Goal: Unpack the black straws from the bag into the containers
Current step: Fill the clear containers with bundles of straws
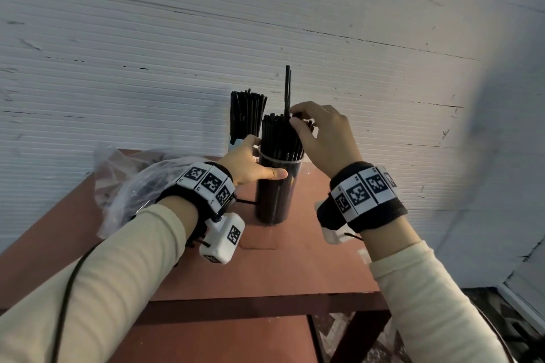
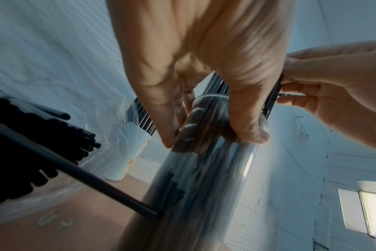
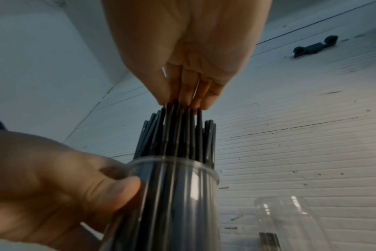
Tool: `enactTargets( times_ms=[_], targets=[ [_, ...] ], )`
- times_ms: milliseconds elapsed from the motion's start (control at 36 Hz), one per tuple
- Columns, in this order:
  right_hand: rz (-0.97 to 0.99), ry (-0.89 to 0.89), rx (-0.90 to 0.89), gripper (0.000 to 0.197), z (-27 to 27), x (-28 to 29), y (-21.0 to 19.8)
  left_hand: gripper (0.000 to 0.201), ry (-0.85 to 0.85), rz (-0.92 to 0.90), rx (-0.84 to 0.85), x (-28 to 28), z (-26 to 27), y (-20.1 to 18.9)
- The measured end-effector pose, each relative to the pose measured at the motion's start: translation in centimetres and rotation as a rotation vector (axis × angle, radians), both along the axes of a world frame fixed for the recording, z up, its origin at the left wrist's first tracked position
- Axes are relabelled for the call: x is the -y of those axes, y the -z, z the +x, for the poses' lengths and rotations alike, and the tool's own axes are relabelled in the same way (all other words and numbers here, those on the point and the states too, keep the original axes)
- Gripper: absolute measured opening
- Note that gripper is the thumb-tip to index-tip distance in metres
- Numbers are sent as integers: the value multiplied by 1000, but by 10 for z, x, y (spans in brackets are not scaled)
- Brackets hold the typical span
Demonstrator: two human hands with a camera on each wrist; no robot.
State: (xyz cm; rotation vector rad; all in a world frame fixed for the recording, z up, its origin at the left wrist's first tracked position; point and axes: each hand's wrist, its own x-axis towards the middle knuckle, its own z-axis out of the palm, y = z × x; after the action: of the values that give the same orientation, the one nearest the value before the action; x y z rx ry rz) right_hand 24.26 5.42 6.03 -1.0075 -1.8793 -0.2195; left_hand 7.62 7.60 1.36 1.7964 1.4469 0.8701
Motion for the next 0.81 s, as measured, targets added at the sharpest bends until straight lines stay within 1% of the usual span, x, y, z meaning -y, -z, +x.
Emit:
enactTargets(
  times_ms=[167,250,306,333,417,472,500,528,583,667,750,805],
  targets=[
    [-72,-15,-39,25,0,2,17,85,12,-18,52,1,0,1],
    [-161,-38,-49,28,2,2,14,84,2,-9,59,2,0,2],
    [-153,-34,-35,29,3,2,8,84,-3,7,58,2,0,3],
    [-127,-43,-40,32,2,2,4,84,-5,16,52,2,0,2],
    [-68,-111,-90,53,-2,0,-13,84,-6,20,24,3,1,0],
    [-67,-128,-53,62,-7,-4,-26,84,-4,18,19,3,2,-1],
    [-70,-124,-15,63,-10,-7,-32,84,-3,14,21,3,2,-1],
    [-73,-115,22,62,-13,-10,-37,84,-1,9,28,4,2,-2],
    [-81,-91,44,52,-18,-14,-43,82,4,-3,50,4,1,-2],
    [-120,-55,-32,36,-22,-16,-39,81,7,2,60,5,0,-1],
    [-156,-40,-88,29,-21,-14,-26,81,0,13,42,4,0,-1],
    [-124,-31,-108,27,-18,-10,-20,82,1,12,27,4,1,-1]
  ],
)
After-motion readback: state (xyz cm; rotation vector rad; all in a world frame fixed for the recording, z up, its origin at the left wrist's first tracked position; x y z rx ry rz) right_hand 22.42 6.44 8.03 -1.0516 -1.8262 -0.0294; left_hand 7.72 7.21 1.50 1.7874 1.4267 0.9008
